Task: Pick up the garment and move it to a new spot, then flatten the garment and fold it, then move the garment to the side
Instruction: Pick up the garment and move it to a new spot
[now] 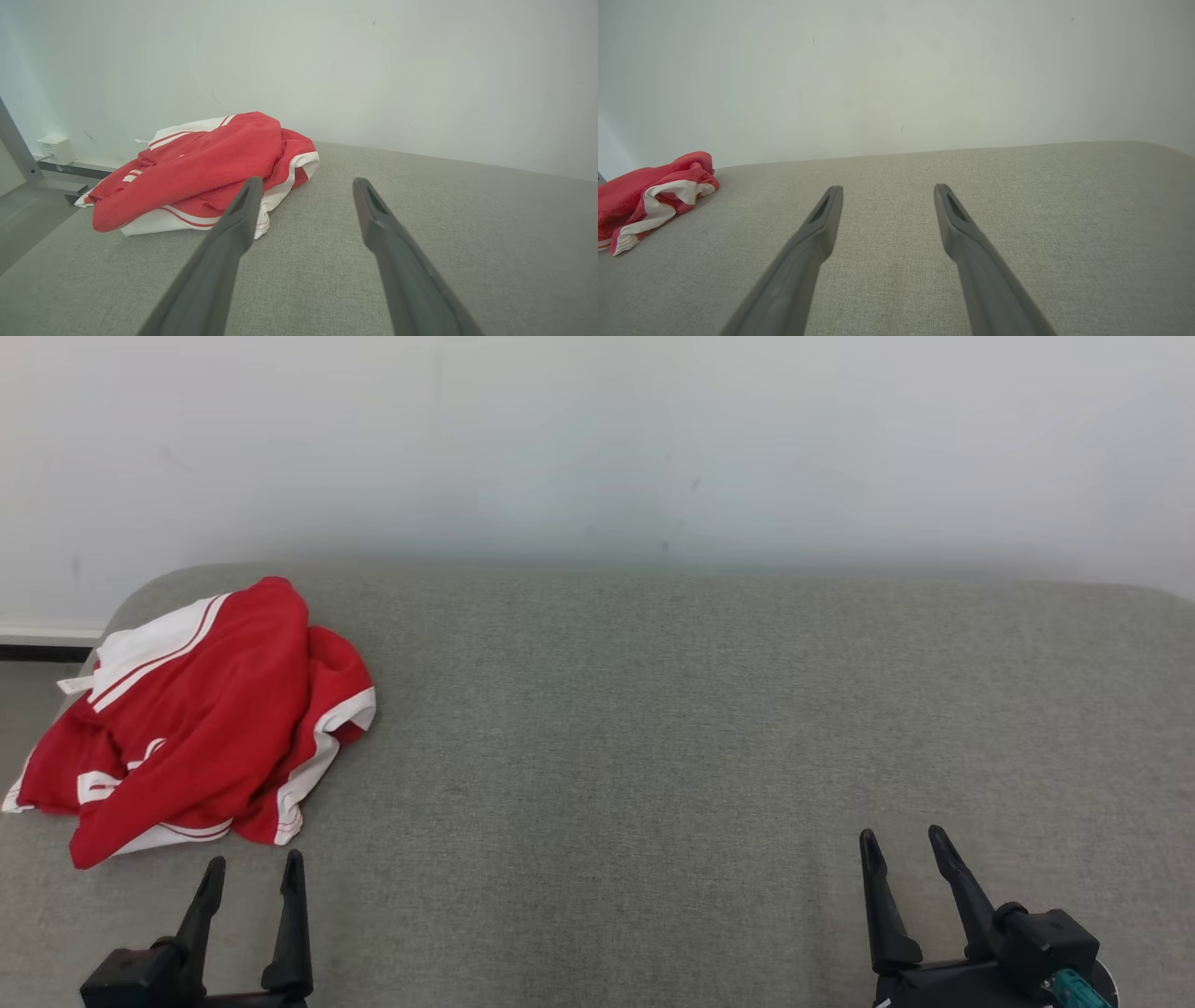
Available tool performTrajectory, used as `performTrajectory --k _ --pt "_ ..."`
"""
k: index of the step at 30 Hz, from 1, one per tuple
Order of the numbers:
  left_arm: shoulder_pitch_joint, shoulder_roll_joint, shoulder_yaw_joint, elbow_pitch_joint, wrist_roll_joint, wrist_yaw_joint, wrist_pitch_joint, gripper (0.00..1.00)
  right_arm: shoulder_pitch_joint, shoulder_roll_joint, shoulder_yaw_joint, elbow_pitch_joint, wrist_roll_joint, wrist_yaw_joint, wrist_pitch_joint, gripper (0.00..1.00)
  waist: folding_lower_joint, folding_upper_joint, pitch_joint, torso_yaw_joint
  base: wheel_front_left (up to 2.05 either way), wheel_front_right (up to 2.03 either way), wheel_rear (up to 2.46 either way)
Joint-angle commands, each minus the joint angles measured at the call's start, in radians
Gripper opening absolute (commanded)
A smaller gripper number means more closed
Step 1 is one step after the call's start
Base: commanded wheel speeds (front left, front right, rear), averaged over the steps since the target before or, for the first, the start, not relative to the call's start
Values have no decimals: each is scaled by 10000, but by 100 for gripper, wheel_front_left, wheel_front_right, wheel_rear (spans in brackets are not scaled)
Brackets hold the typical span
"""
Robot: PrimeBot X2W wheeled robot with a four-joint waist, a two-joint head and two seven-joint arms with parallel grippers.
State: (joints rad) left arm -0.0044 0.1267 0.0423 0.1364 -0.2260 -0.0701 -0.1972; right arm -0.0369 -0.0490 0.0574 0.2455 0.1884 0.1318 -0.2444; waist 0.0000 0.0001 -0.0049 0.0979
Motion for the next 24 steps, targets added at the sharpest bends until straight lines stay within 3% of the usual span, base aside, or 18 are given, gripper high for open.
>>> performTrajectory --k 1,24 --pt "-117 91 11 48 75 71 -72 100 -4 -25 34 57 83 -21 -48 100 0 -1 60 549 0 0 0" --pt "198 445 519 44 -284 524 -14 100 -145 -23 423 464 225 -21 -150 100 0 -1 -52 3498 0 0 0"
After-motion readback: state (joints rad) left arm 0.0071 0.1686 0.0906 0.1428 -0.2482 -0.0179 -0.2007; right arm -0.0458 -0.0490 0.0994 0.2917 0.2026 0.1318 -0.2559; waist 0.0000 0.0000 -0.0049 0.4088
